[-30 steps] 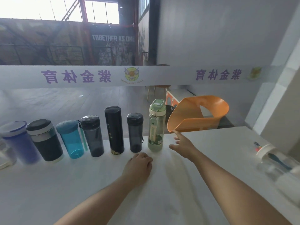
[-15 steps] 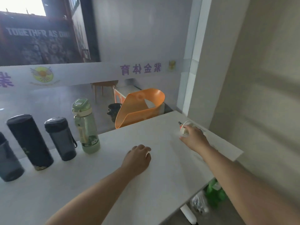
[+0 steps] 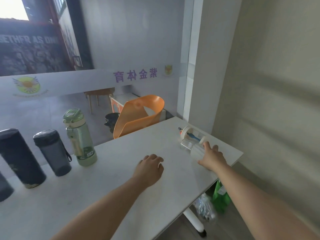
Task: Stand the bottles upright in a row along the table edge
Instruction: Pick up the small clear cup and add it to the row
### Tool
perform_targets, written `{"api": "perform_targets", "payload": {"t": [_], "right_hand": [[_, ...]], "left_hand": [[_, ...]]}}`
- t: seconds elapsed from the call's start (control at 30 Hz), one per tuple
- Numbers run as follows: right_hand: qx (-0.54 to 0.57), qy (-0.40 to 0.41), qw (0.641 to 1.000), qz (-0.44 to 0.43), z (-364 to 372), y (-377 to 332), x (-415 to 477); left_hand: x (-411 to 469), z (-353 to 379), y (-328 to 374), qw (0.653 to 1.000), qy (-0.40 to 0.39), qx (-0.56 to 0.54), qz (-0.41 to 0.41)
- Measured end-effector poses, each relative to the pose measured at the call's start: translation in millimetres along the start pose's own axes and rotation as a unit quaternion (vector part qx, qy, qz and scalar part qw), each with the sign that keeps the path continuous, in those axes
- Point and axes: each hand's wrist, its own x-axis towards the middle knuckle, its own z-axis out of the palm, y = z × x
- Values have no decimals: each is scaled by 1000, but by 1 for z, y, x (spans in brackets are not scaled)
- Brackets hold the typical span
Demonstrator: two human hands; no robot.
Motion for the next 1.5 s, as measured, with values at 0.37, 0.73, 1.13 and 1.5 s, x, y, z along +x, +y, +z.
{"api": "perform_targets", "payload": {"t": [0.37,0.73,1.13,1.5], "right_hand": [[93,-71,989,-93,11,-89,-34],[139,-19,966,-216,-6,-209,-21],[213,-5,925,-315,30,-284,-13],[358,-61,906,-219,66,-266,-26]], "left_hand": [[-37,-37,-36,999,32,-13,-38],[-73,-85,-109,990,66,-14,-126],[-83,-84,-157,980,52,-15,-190],[-87,-71,-168,978,-8,0,-210]]}}
